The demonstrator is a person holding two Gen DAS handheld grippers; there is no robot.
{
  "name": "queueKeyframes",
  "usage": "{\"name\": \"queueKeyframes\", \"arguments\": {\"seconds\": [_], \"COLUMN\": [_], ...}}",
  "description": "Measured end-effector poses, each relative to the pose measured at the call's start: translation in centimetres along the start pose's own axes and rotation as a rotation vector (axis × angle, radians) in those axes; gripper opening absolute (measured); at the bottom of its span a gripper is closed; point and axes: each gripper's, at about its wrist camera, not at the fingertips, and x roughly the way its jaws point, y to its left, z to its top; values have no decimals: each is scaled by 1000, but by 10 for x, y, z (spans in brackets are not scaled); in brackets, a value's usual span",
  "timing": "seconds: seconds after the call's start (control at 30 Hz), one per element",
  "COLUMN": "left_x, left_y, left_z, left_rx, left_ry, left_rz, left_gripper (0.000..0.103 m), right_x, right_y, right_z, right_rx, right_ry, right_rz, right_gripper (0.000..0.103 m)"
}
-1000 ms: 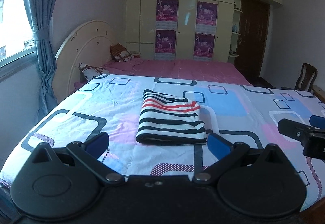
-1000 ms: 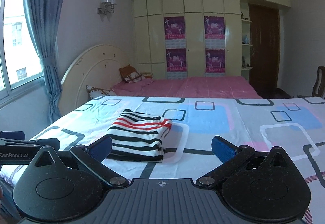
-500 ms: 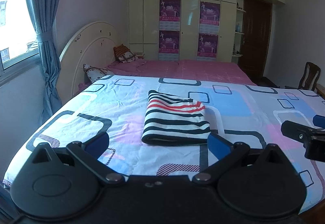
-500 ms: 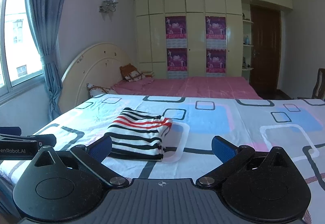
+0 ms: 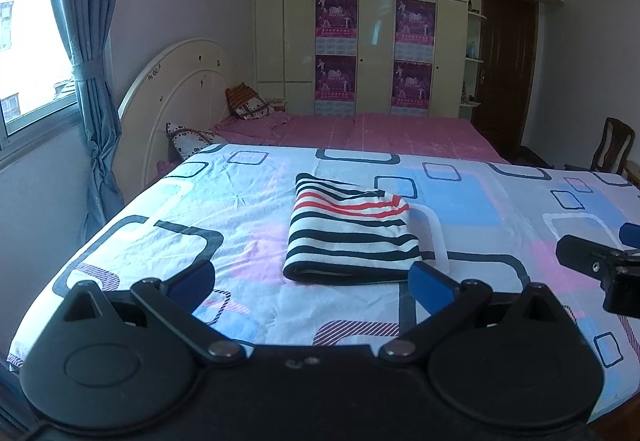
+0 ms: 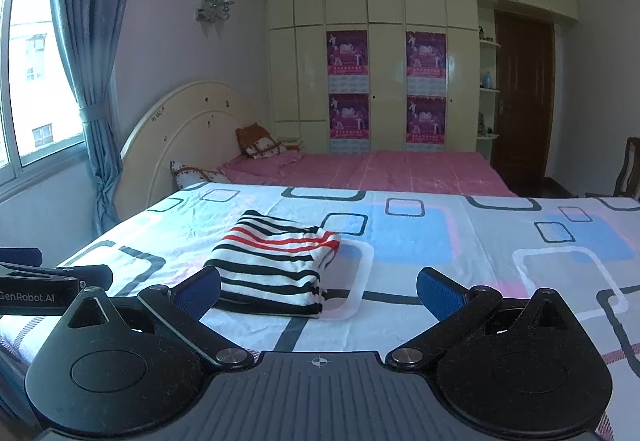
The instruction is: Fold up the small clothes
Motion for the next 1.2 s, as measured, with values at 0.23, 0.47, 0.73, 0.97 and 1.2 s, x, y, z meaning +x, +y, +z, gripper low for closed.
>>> {"name": "queueKeyframes", "arguments": {"seconds": [0.23, 0.47, 0.73, 0.97, 1.2], "left_x": [3, 4, 10, 18, 30], "left_y": [1, 2, 4, 4, 7], "left_z": [-1, 0, 0, 1, 0], "left_rx": [0, -2, -4, -1, -29], "left_ry": [6, 9, 25, 36, 10], "left_rz": [6, 7, 2, -2, -55], "left_gripper": [103, 103, 103, 103, 99], "right_x": [5, 6, 10, 16, 27], "right_y": [2, 3, 3, 3, 1], "right_z": [1, 1, 1, -1, -3], "right_rx": [4, 5, 6, 13, 21], "right_ry": [8, 8, 17, 23, 44], "right_rz": [9, 9, 8, 6, 0], "right_gripper": [103, 103, 103, 103, 103]}}
